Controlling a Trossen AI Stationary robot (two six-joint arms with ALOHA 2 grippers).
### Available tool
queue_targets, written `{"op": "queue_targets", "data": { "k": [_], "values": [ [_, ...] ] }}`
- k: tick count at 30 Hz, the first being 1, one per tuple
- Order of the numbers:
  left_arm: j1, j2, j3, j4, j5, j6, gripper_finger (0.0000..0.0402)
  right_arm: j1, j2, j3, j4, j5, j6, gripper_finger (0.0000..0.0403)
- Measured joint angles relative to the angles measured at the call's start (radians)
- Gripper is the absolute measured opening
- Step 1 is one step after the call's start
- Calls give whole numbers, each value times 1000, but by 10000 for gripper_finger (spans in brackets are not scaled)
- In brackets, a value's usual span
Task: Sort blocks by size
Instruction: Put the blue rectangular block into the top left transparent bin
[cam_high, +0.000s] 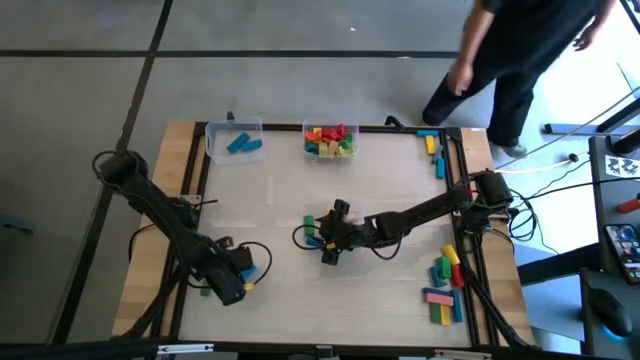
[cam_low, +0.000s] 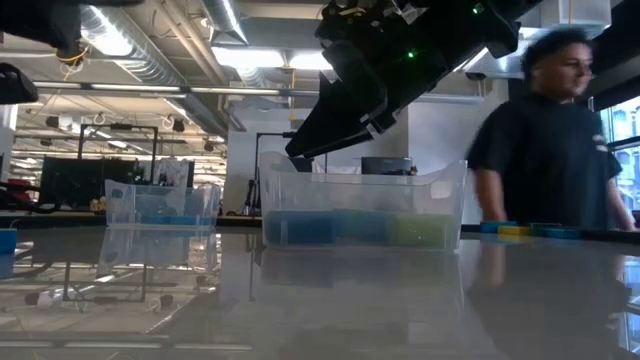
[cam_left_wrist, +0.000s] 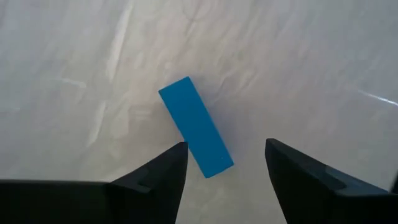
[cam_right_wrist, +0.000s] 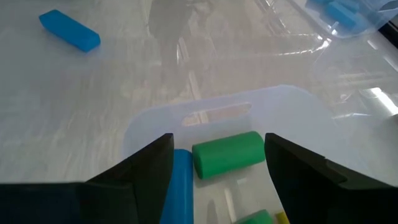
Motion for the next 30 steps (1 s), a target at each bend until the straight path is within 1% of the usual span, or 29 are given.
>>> {"op": "queue_targets", "data": {
  "k": [6, 9, 13, 24, 30],
  "values": [
    [0, 59, 0, -1, -2, 24, 209, 0, 0, 0, -3, 0, 0, 248],
    [0, 85, 0, -22, -33, 26, 209, 0, 0, 0, -19, 0, 8, 248],
    [1, 117, 0, -55, -55, -13, 210, 0, 0, 0, -24, 0, 19, 248],
    [2, 173, -2, 0, -56, -119, 210, 0, 0, 0, -24, 0, 24, 248],
    [1, 192, -47, 16, -58, -167, 210, 0, 0, 0, -27, 0, 26, 248]
  ]
}}
